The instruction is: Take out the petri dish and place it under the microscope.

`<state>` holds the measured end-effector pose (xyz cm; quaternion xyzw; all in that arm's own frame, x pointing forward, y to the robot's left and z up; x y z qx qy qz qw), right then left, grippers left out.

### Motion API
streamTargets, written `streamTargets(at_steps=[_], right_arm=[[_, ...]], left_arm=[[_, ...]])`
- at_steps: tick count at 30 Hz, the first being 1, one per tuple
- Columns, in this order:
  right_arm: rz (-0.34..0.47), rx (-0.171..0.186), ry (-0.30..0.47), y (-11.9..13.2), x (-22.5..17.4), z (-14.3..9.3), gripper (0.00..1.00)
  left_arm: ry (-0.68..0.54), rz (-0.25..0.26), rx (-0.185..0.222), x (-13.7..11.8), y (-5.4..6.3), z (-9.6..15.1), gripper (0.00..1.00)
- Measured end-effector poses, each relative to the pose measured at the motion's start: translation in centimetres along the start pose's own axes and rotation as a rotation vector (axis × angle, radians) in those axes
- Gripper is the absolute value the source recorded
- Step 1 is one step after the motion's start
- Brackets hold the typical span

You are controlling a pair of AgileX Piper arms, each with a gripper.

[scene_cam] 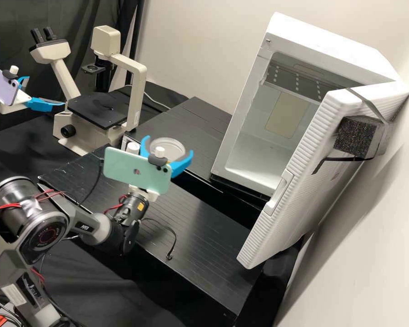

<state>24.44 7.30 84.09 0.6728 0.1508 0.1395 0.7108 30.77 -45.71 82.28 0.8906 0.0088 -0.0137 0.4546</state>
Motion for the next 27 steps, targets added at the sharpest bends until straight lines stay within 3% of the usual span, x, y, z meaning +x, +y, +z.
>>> streamTargets(at_steps=[5,17,27], right_arm=[[-0.068,0.014,0.081,-3.0,1.5,-3.3,0.00],[-0.130,0.017,0.063,-8.6,7.4,-7.4,0.00],[-0.190,0.026,0.093,-13.0,11.3,-10.1,0.00]], left_arm=[[0.000,0.000,0.000,0.0,0.0,0.0,1.00],[0.000,0.000,0.000,0.0,0.0,0.0,1.00],[0.000,0.000,0.000,0.0,0.0,0.0,1.00]])
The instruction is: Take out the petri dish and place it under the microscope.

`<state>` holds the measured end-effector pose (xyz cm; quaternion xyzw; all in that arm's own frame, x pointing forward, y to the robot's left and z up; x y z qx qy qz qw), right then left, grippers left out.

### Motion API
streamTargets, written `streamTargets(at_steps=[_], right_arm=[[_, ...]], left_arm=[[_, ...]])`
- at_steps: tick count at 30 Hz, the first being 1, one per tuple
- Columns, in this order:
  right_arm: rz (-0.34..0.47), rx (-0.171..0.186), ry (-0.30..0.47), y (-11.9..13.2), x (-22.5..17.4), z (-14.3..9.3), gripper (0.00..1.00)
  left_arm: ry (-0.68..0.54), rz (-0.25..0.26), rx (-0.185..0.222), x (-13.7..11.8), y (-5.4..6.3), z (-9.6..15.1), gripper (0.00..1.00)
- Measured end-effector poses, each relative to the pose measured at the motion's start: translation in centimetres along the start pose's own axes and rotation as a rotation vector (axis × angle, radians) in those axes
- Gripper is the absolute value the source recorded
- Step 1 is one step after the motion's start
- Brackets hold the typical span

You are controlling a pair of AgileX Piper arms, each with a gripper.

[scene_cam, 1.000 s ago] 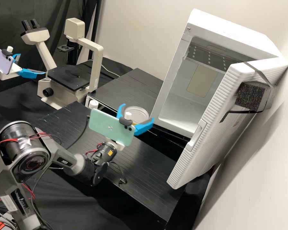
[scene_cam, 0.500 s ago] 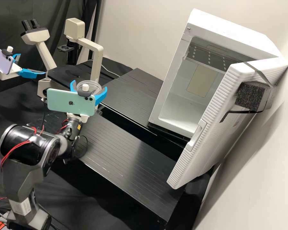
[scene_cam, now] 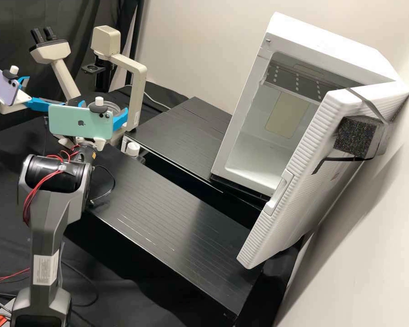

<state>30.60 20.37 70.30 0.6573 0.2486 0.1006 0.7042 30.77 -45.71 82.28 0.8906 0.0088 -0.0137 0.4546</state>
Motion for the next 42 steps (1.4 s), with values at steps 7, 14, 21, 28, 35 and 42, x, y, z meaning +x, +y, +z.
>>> streamTargets(at_steps=[7,14,21,28,35,42], right_arm=[[-0.009,0.002,-0.035,-1.8,3.1,0.4,0.00],[-0.037,-0.037,-0.085,-3.3,6.3,1.1,0.00],[-0.073,-0.050,-0.070,-5.2,8.7,0.4,0.00],[-0.096,-0.047,-0.089,-7.1,10.6,0.7,0.00],[-0.082,-0.059,-0.095,-7.9,11.4,0.6,0.00],[-0.054,-0.121,-0.145,-8.6,12.0,0.1,0.00]], left_arm=[[0.000,0.000,0.000,0.0,0.0,0.0,1.00],[0.000,0.000,0.000,0.0,0.0,0.0,1.00],[0.000,0.000,0.000,0.0,0.0,0.0,1.00],[0.000,0.000,0.000,0.0,0.0,0.0,1.00],[0.000,0.000,0.000,0.0,0.0,0.0,1.00],[0.000,0.000,0.000,0.0,0.0,0.0,1.00]])
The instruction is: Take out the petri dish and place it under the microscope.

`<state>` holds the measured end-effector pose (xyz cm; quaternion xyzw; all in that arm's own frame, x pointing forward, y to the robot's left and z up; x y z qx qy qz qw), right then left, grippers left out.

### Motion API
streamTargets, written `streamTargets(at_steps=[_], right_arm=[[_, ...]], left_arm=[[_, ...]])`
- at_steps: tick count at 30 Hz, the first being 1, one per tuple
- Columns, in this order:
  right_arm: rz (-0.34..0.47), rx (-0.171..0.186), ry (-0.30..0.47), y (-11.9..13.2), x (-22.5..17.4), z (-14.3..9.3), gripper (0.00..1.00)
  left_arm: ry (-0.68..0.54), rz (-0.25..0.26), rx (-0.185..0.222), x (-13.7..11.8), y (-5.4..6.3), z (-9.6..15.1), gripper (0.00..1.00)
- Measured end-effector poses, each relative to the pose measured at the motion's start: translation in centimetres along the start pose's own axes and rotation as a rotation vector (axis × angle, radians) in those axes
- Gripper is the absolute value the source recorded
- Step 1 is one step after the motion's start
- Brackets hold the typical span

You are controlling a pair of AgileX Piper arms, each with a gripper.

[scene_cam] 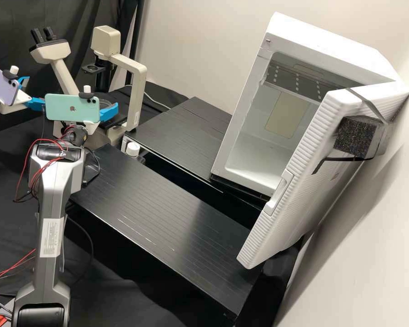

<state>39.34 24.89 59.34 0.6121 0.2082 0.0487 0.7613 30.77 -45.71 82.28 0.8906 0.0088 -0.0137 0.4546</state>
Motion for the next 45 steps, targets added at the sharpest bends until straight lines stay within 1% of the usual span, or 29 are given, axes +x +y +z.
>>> streamTargets(at_steps=[3,6,10,13,20,21,22,28,31,34,37,40,45], right_arm=[[0.006,-0.043,-0.032,-0.4,0.3,-0.1,0.00],[0.008,-0.065,-0.037,-0.8,0.4,-0.5,0.00],[0.008,-0.070,-0.041,-1.2,0.8,-1.1,0.00],[0.007,-0.082,-0.040,-1.6,1.0,-1.2,0.00],[0.008,-0.082,-0.045,-1.7,1.0,-1.4,0.00],[0.008,-0.083,-0.045,-1.7,1.0,-1.4,1.00],[0.008,-0.082,-0.048,-1.7,1.0,-1.4,1.00],[0.009,-0.113,-0.057,-1.8,1.0,-1.5,1.00],[0.010,-0.118,-0.064,-1.8,0.9,-1.7,1.00],[0.012,-0.132,-0.067,-1.7,1.0,-1.7,1.00],[0.016,-0.135,-0.068,-1.7,1.0,-1.7,1.00],[0.017,-0.150,-0.071,-1.6,1.0,-1.6,1.00],[0.029,-0.152,-0.076,-1.6,0.9,-1.5,1.00]], left_arm=[[0.000,0.000,0.000,0.0,0.0,0.0,1.00],[0.000,0.000,0.000,0.0,0.0,0.0,1.00],[0.000,0.000,0.000,0.0,0.0,0.0,1.00],[0.000,0.000,0.000,0.0,0.0,0.0,1.00],[0.000,0.000,0.000,0.0,0.0,0.0,1.00],[0.000,0.000,0.000,0.0,0.0,0.0,1.00],[0.000,0.000,0.000,0.0,0.0,0.0,1.00],[0.000,0.000,0.000,0.0,0.0,0.0,1.00],[0.000,0.000,0.000,0.0,0.0,0.0,1.00],[0.000,0.000,0.000,0.0,0.0,0.0,1.00],[0.000,0.000,0.000,0.0,0.0,0.0,1.00],[0.000,0.000,0.000,0.0,0.0,0.0,1.00],[0.000,0.000,0.000,0.0,0.0,0.0,1.00]])
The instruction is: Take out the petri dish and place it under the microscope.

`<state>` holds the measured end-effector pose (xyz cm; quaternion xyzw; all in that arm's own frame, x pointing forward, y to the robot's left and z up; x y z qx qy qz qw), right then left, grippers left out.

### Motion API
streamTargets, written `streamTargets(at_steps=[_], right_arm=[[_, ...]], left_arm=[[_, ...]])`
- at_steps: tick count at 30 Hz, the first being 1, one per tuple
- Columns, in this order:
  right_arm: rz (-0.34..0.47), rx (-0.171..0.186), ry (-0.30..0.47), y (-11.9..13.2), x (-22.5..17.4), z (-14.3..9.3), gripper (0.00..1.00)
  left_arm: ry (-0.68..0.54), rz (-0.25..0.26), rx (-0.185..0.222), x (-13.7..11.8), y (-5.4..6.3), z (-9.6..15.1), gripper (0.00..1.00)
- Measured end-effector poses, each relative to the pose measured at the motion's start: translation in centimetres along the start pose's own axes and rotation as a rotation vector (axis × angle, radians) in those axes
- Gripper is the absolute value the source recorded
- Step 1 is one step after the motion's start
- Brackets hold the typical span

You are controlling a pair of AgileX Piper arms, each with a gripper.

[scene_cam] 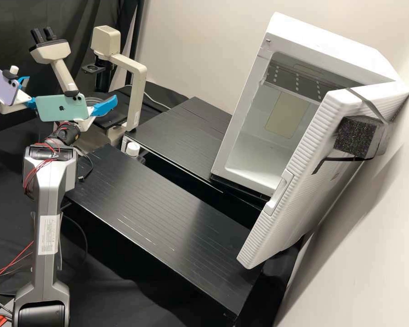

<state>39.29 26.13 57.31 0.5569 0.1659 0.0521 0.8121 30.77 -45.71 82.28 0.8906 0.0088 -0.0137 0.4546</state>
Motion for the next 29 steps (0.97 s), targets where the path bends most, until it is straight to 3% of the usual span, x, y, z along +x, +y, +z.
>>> streamTargets(at_steps=[6,12,17,21,26,29], right_arm=[[0.008,0.014,0.002,0.3,-1.3,0.9,1.00],[0.010,0.080,0.024,1.7,-4.2,2.1,1.00],[0.012,0.085,0.077,2.6,-7.1,2.6,1.00],[0.058,0.097,0.110,3.3,-9.2,3.3,1.00],[0.126,0.221,0.212,4.6,-11.7,4.4,1.00],[0.128,0.257,0.237,5.3,-12.8,5.0,1.00]], left_arm=[[0.000,0.000,0.000,0.0,0.0,0.0,1.00],[0.000,0.000,0.000,0.0,0.0,0.0,1.00],[0.000,0.000,0.000,0.0,0.0,0.0,1.00],[0.000,0.000,0.000,0.0,0.0,0.0,1.00],[0.000,0.000,0.000,0.0,0.0,0.0,1.00],[0.000,0.000,0.000,0.0,0.0,0.0,1.00]])
